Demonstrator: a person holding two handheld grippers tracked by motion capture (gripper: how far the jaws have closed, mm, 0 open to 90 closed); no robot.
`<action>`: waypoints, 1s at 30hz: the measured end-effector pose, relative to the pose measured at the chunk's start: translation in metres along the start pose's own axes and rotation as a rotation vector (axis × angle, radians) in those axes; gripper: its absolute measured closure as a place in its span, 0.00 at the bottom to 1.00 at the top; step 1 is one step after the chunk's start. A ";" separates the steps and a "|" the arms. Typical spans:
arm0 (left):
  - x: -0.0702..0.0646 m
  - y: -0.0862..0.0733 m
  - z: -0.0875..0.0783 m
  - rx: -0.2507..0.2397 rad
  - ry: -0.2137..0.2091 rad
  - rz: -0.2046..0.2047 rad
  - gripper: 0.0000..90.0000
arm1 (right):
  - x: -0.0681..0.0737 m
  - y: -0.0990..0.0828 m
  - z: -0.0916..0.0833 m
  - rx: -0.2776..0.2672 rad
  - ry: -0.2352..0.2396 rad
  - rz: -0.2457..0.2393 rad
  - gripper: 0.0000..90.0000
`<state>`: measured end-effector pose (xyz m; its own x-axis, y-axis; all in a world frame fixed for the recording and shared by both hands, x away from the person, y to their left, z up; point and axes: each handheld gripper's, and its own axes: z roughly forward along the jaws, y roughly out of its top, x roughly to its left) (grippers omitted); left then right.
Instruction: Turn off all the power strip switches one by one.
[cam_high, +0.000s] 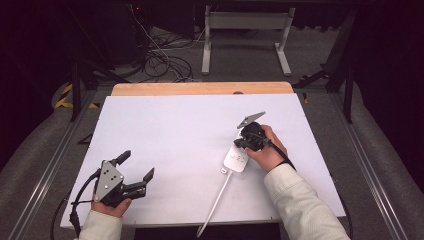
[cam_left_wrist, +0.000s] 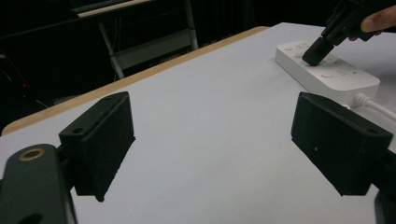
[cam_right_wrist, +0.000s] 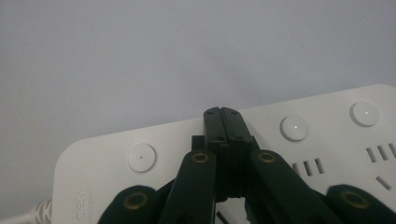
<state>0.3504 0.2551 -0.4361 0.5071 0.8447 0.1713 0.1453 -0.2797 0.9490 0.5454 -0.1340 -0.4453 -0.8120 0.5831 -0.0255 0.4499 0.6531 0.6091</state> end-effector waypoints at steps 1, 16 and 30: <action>0.000 0.000 0.000 0.000 -0.001 0.001 0.16 | 0.000 0.000 0.001 0.003 0.002 0.004 1.00; 0.001 0.000 0.000 0.000 -0.001 -0.005 0.16 | -0.006 0.009 -0.021 -0.098 -0.002 0.006 1.00; 0.001 0.000 0.001 0.000 -0.001 -0.008 0.16 | -0.028 0.011 -0.022 -0.100 -0.047 0.048 1.00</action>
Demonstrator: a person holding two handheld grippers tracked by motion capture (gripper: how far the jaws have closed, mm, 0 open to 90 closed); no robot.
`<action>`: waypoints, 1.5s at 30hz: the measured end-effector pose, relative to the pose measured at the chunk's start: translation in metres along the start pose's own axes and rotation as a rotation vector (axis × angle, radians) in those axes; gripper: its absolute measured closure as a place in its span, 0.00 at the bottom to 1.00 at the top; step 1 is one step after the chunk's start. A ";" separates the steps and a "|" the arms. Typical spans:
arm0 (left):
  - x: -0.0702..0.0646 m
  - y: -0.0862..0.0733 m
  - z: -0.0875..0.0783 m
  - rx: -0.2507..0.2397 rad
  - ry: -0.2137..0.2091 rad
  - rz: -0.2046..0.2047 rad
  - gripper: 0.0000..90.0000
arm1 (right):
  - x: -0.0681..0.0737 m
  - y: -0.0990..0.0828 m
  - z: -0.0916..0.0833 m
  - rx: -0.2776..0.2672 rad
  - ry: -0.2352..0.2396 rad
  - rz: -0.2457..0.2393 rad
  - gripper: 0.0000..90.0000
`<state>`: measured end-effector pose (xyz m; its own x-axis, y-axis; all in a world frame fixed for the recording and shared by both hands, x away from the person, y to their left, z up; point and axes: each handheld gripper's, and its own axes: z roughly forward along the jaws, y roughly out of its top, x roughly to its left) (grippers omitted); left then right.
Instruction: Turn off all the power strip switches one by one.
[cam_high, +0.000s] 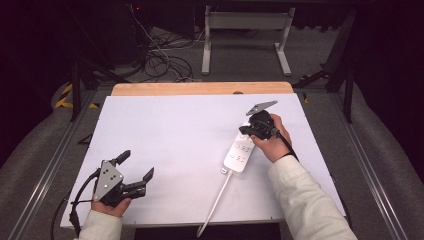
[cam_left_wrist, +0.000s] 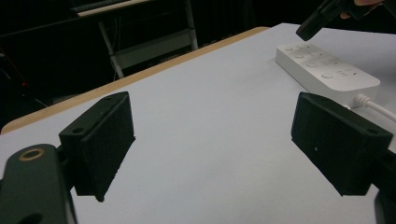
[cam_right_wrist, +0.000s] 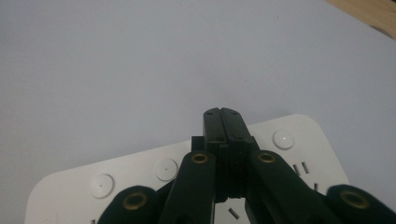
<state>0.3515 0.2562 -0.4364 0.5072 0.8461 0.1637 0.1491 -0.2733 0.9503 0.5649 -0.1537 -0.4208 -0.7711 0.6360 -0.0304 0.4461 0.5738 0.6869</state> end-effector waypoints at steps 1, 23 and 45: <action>0.000 0.000 0.000 0.000 0.000 -0.001 0.16 | -0.001 0.000 0.001 0.003 0.002 0.002 1.00; 0.001 0.000 0.000 -0.002 -0.001 0.001 0.16 | -0.006 -0.006 0.023 0.081 -0.006 -0.001 1.00; -0.001 0.000 -0.001 -0.004 0.000 0.004 0.16 | -0.005 -0.007 0.026 0.090 0.004 0.004 1.00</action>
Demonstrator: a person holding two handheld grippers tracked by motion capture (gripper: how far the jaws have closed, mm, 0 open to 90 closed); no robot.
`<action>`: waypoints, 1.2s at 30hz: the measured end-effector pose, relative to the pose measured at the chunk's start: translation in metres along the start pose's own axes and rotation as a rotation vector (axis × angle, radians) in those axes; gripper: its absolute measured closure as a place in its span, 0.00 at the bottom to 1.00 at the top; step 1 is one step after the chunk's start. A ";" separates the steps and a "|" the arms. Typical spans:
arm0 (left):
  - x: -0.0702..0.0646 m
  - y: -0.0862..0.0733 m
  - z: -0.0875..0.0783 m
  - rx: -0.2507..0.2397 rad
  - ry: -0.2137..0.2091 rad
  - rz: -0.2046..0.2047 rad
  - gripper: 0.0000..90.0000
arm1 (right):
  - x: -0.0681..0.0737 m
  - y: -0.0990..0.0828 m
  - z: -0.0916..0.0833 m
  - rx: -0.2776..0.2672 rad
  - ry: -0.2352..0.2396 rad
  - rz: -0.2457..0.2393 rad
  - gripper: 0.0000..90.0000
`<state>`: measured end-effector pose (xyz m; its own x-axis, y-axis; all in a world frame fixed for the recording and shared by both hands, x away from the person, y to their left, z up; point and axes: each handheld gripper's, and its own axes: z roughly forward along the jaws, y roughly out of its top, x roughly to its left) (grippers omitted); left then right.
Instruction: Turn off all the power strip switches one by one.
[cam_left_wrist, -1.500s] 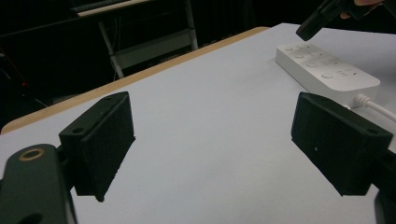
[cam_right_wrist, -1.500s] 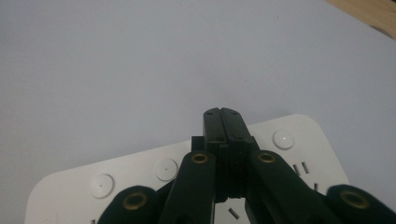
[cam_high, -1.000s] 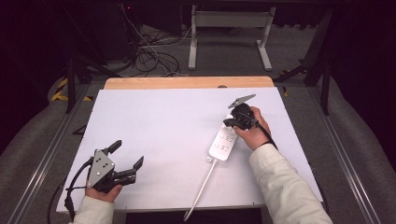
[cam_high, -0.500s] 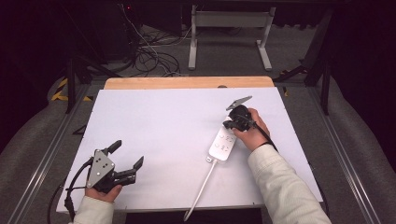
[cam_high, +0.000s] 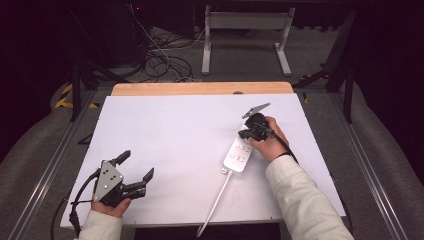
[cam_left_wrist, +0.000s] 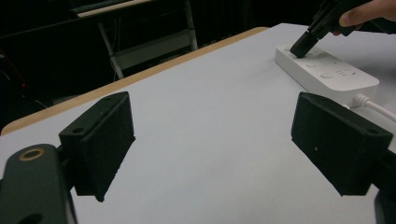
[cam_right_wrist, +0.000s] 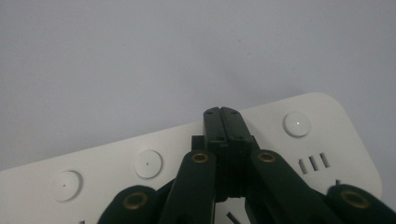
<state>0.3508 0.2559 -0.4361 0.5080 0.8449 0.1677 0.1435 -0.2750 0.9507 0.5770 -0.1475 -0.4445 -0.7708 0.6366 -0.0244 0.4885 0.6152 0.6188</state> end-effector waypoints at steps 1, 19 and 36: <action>0.000 0.000 0.000 0.001 0.000 0.001 0.16 | 0.001 0.000 0.000 0.001 -0.001 0.000 1.00; 0.000 0.000 0.000 0.001 -0.002 -0.005 0.16 | -0.004 -0.001 0.000 0.003 0.012 0.059 1.00; 0.001 -0.001 0.001 0.008 -0.003 -0.006 0.16 | -0.016 0.018 -0.027 -0.115 -0.039 0.025 1.00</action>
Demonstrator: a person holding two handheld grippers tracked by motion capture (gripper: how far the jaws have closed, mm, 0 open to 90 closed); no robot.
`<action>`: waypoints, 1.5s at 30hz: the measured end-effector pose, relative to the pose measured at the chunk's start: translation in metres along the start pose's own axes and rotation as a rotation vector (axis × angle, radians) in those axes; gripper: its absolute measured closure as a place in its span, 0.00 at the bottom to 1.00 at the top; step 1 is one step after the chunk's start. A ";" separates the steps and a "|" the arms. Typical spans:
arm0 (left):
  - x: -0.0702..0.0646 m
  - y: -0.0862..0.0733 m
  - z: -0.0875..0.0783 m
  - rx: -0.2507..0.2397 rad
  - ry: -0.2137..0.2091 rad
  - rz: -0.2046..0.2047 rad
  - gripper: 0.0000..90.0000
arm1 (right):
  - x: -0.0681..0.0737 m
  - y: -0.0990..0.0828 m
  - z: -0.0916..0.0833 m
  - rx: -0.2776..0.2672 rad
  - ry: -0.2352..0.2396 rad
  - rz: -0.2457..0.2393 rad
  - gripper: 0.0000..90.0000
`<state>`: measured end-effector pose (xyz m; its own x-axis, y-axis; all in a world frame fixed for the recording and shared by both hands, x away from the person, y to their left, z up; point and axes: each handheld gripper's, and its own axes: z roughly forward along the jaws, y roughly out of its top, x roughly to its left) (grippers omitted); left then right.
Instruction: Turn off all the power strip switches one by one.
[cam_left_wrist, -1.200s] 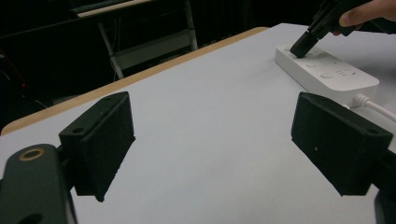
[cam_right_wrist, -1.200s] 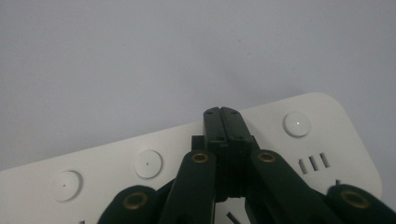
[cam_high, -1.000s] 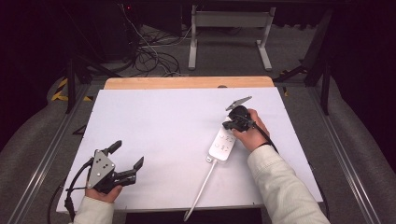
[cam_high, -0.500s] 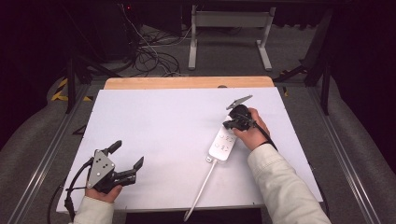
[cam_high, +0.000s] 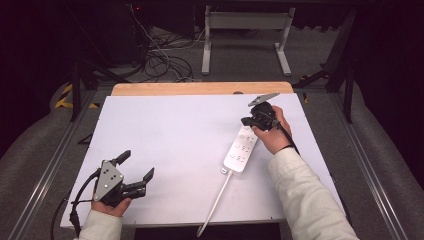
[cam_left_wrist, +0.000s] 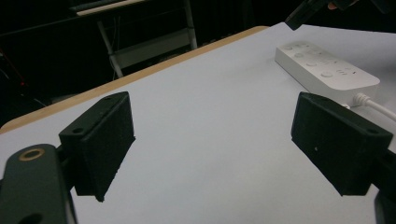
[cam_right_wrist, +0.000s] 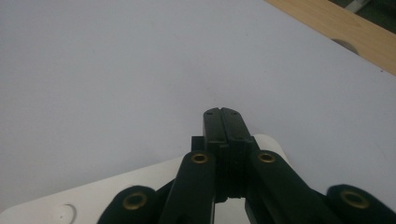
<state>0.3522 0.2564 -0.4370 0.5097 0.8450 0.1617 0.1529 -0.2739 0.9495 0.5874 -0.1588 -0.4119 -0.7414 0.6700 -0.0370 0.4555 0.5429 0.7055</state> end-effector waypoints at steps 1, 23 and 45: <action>0.000 0.000 0.000 0.000 -0.001 -0.003 0.16 | -0.002 -0.001 0.001 0.006 -0.006 -0.005 1.00; 0.001 0.000 0.000 0.001 -0.002 -0.004 0.16 | -0.020 -0.007 0.026 0.112 -0.025 -0.002 1.00; 0.001 0.000 0.000 0.000 -0.002 -0.002 0.16 | -0.019 -0.011 0.033 0.125 -0.014 0.014 1.00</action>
<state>0.3525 0.2574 -0.4369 0.5109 0.8447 0.1596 0.1537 -0.2724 0.9498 0.6129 -0.1606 -0.4425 -0.7283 0.6841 -0.0382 0.5238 0.5918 0.6127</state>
